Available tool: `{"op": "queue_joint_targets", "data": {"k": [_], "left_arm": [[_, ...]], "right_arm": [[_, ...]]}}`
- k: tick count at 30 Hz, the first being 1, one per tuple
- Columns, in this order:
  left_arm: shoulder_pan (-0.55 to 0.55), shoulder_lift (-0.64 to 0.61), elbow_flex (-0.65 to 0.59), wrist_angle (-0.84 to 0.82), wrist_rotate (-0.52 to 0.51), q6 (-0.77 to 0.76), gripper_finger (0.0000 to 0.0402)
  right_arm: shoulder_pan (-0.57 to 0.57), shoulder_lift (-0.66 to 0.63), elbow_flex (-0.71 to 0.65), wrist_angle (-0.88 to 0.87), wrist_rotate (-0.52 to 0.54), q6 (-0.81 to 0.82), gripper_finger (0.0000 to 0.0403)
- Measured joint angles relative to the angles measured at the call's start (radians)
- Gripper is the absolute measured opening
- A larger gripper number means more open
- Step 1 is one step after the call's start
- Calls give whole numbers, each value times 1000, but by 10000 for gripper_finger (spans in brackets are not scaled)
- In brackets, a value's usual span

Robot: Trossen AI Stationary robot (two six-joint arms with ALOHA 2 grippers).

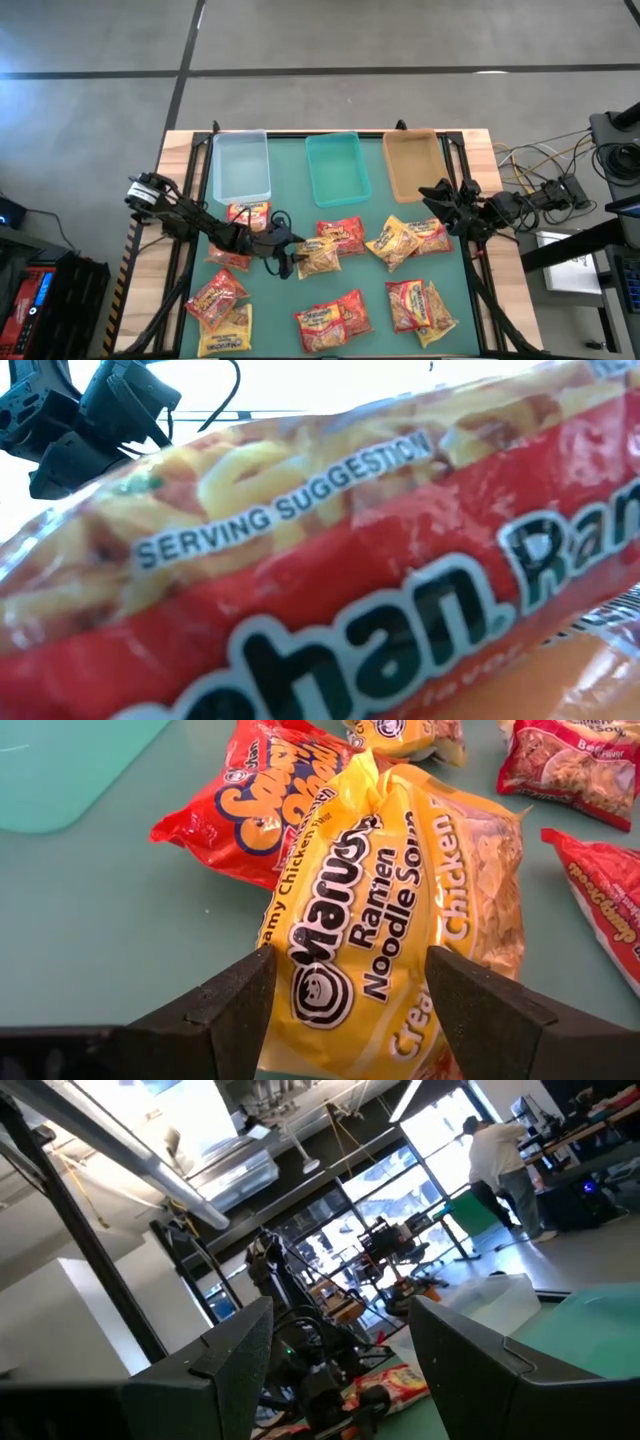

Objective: Sort Maruchan noodles
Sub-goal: Put the yellow noodle pack into the transparent bin

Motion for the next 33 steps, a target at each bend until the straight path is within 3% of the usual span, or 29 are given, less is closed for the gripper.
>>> {"op": "queue_joint_targets", "data": {"k": [12, 18, 25, 33], "left_arm": [[0, 0, 0, 1, -2, 10, 240], [0, 0, 0, 1, -3, 13, 240], [0, 0, 0, 2, -3, 13, 240], [0, 0, 0, 3, -3, 10, 240]], "right_arm": [[0, 31, 4, 90, 50, 52, 224], [0, 97, 66, 113, 36, -16, 224], [0, 266, 169, 113, 32, -20, 224], [0, 566, 304, 96, 51, 160, 224]]}}
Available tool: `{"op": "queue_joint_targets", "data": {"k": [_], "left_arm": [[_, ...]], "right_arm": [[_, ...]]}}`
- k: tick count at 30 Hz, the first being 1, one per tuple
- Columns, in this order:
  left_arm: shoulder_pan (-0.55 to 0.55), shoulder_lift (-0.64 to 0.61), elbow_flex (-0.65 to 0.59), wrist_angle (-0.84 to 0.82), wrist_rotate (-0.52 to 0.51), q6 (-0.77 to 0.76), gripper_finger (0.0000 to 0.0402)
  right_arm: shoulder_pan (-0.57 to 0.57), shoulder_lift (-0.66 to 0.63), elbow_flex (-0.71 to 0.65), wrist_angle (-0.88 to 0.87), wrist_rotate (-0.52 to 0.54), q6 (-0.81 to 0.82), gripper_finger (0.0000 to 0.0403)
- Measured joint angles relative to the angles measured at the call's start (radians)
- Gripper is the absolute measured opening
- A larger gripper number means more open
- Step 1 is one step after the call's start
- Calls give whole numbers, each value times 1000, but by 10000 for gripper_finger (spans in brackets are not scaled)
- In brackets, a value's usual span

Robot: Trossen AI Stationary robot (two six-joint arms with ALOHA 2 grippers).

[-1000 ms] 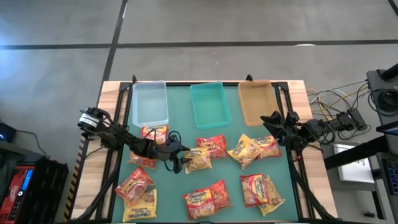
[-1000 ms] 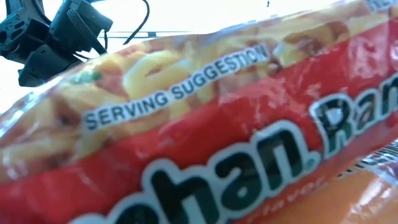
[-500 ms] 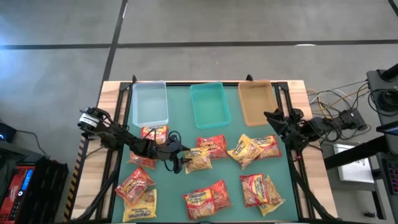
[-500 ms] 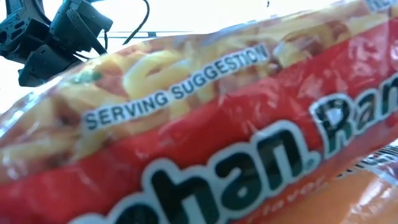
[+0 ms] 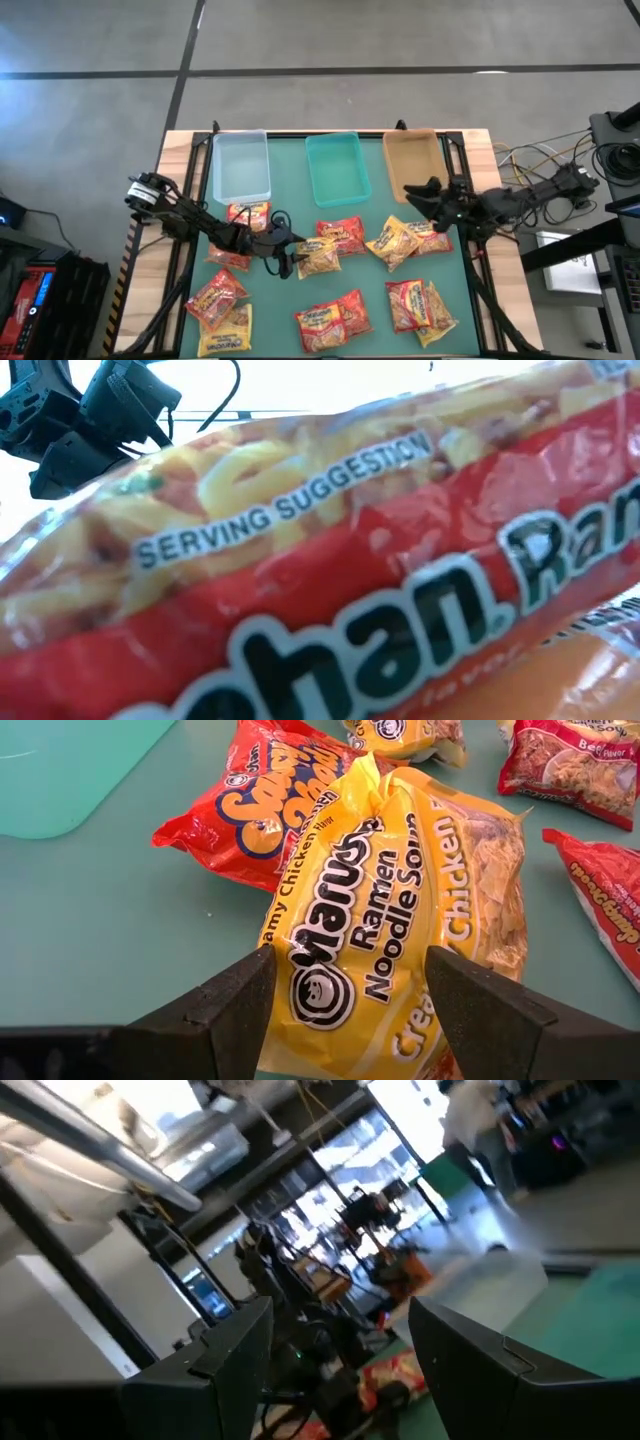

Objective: Sort Maruchan noodles
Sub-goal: Put the yellow noodle pack into the transparent bin

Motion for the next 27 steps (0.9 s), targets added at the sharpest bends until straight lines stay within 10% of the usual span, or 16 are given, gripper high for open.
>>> {"op": "queue_joint_targets", "data": {"k": [13, 27], "left_arm": [[0, 0, 0, -1, 0, 0, 240], [0, -1, 0, 7, 0, -12, 240]], "right_arm": [[0, 388, 291, -415, -6, 420, 224], [3, 754, 461, -401, -156, 552, 224]]}}
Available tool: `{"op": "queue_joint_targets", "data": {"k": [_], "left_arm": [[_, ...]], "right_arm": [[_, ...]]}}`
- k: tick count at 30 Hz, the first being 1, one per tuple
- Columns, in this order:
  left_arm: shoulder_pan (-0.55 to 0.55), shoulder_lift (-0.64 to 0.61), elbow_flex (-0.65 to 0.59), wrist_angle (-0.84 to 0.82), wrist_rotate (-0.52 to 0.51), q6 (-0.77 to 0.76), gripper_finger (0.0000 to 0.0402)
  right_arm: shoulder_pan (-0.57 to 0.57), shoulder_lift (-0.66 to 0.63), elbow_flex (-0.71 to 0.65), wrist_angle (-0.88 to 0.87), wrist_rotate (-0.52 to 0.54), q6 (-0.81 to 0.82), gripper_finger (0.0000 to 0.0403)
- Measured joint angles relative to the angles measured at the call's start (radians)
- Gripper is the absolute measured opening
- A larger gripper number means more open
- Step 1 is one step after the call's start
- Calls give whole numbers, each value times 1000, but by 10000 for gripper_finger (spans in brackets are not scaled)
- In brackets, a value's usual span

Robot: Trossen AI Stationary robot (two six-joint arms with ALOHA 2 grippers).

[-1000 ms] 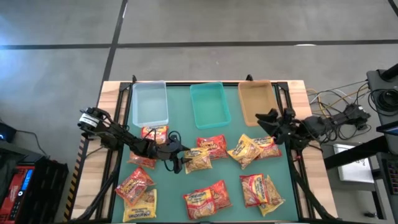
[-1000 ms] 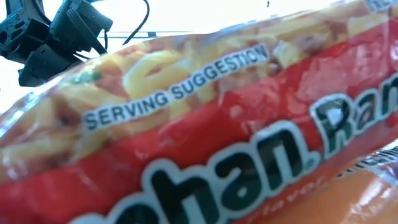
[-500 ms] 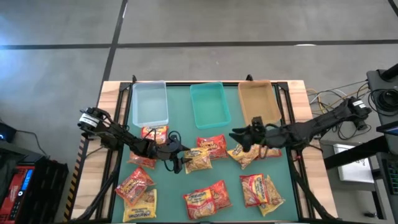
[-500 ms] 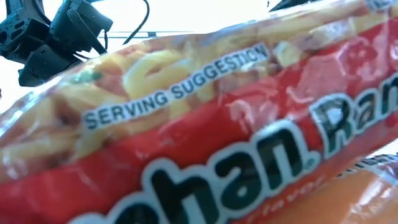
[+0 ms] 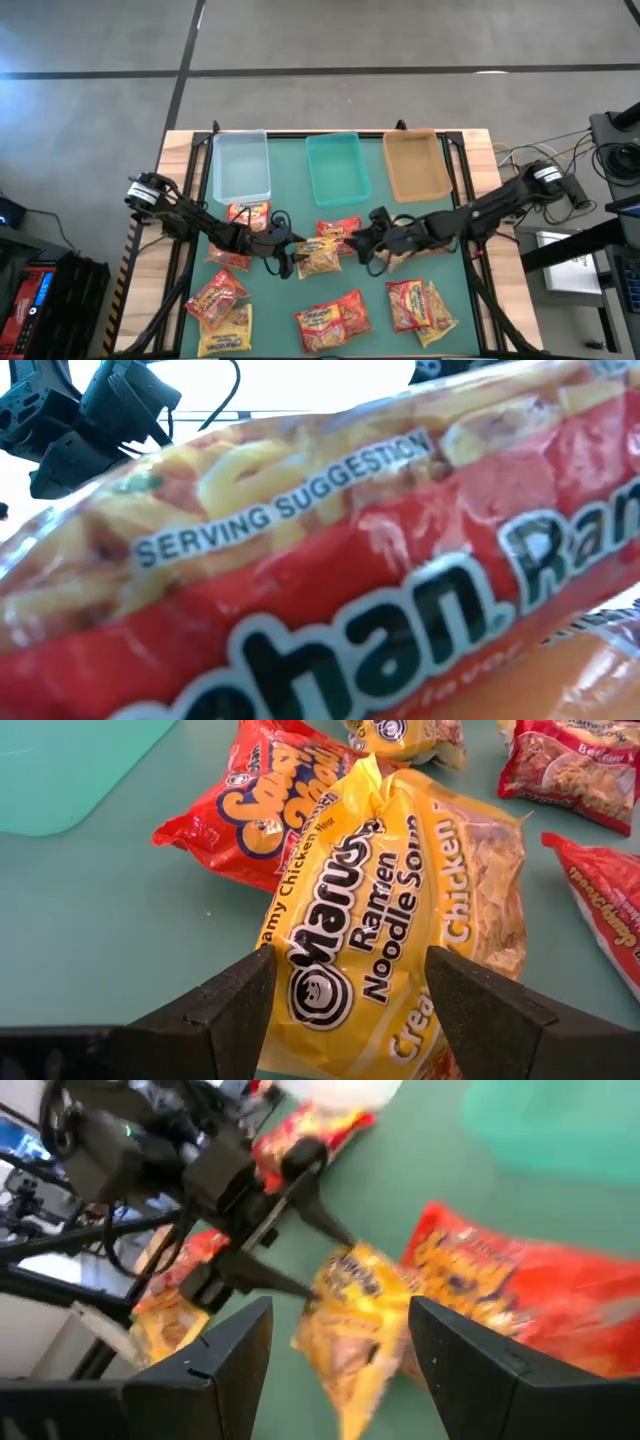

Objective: Sort Maruchan noodles
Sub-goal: Put the yellow noodle pack into the transparent bin

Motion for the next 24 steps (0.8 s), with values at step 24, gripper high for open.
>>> {"op": "queue_joint_targets", "data": {"k": [24], "left_arm": [[-85, -131, -33, -228, 100, -172, 240]], "right_arm": [[0, 357, 229, -51, -198, 126, 224]]}}
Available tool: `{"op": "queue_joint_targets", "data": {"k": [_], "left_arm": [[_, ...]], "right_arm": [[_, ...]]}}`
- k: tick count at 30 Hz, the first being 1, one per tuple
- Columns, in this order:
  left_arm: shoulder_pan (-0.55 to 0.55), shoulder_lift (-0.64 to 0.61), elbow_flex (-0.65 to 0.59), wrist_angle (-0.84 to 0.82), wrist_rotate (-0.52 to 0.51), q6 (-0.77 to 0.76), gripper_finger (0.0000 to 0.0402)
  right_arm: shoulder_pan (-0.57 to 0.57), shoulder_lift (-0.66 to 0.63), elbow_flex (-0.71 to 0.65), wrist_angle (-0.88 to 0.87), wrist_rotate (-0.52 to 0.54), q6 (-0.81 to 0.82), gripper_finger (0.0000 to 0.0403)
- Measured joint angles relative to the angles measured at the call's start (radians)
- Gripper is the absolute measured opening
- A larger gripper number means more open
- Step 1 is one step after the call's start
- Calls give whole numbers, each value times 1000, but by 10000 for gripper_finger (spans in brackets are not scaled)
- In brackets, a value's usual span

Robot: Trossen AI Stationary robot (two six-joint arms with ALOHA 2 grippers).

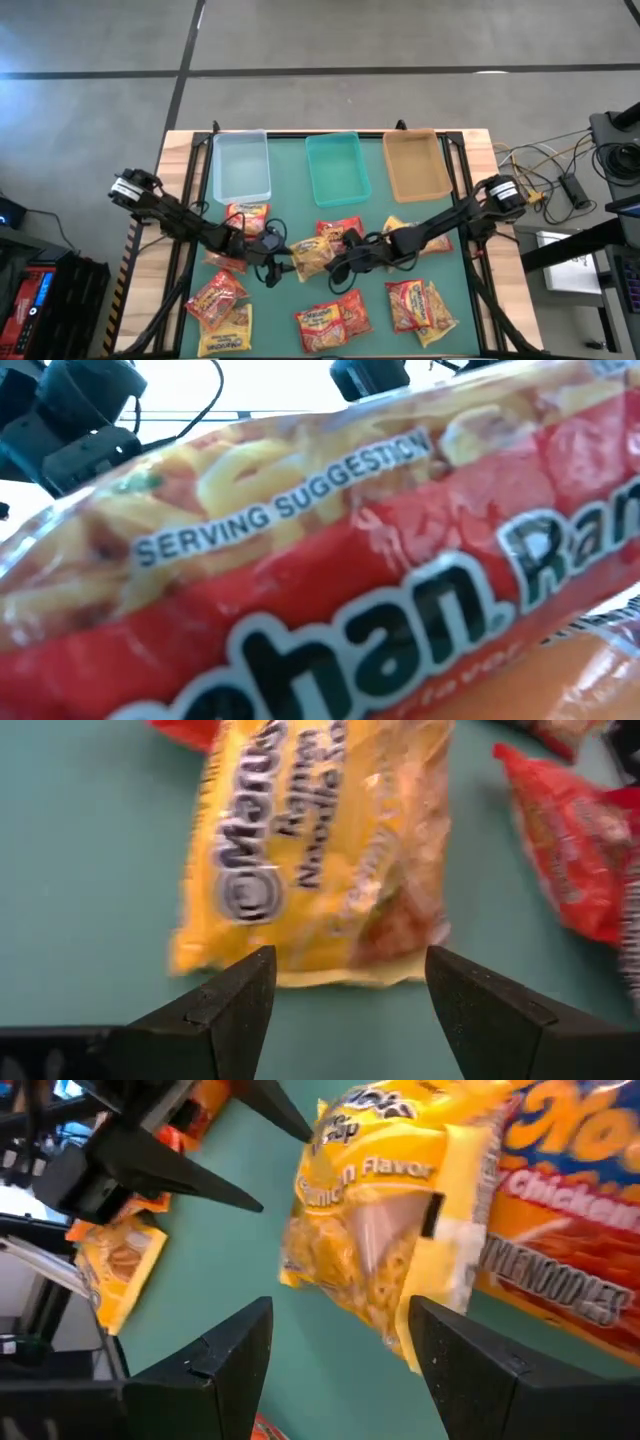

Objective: Sort Maruchan noodles
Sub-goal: Put the yellow noodle pack into the transparent bin

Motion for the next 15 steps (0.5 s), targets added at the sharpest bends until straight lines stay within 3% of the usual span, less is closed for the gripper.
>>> {"op": "queue_joint_targets", "data": {"k": [15], "left_arm": [[-6, -10, -6, 30, -14, 23, 240]], "right_arm": [[-3, 20, 7, -83, 31, -21, 224]]}}
